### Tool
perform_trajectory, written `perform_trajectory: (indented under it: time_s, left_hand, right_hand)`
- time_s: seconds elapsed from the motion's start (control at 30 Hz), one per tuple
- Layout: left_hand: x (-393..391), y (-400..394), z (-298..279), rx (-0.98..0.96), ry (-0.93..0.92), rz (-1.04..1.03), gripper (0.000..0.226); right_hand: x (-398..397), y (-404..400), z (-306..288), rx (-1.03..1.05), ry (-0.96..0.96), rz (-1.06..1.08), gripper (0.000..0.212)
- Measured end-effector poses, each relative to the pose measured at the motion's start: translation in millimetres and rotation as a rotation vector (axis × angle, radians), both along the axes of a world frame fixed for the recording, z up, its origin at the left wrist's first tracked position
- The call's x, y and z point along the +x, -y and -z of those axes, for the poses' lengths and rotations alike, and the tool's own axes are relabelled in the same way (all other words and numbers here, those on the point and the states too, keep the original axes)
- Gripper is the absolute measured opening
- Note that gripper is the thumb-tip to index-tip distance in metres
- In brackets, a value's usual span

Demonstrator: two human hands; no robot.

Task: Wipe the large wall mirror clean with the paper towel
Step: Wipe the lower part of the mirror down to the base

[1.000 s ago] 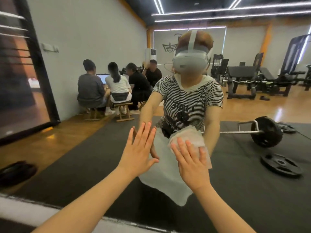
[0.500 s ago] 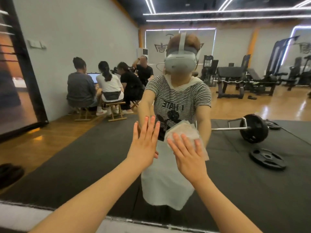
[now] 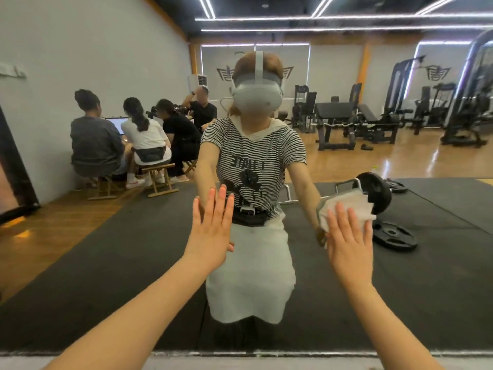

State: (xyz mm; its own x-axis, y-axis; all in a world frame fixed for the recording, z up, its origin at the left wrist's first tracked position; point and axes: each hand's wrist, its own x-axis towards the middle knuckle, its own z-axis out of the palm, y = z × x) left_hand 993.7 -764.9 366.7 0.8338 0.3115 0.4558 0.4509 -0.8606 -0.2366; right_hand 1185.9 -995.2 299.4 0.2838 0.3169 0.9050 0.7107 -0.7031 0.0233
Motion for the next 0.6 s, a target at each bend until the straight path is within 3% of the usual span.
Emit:
perform_trajectory:
  time_s: [0.13,0.2,0.3,0.4,0.53,0.6]
  left_hand:
    - [4.7,6.4,-0.8,-0.029,-0.062,-0.039,0.13]
    - [2.8,10.2,-3.9,-0.043,-0.076,-0.055,0.128]
    - [0.2,12.4,-5.4,-0.071,-0.056,-0.057,0.131]
    - [1.2,11.7,-4.5,-0.065,-0.024,-0.031,0.131]
    - [1.5,4.0,1.5,-0.025,0.067,0.044,0.143]
    - [1.9,2.4,3.4,0.028,0.079,0.056,0.151]
  right_hand:
    - [-21.0,-17.3,-14.7,0.435,-0.41,0.069,0.057]
    - [-41.8,-47.5,-25.4,0.501,-0.506,0.057,0.064]
    - [-79.5,-94.3,-21.3,0.27,-0.353,-0.031,0.072]
    - [-99.1,-117.3,-8.9,0.027,-0.152,-0.168,0.066]
    - [-51.7,-69.2,-8.4,-0.194,0.026,-0.11,0.072]
    - [-28.0,-36.2,-7.7,-0.186,0.042,-0.063,0.074]
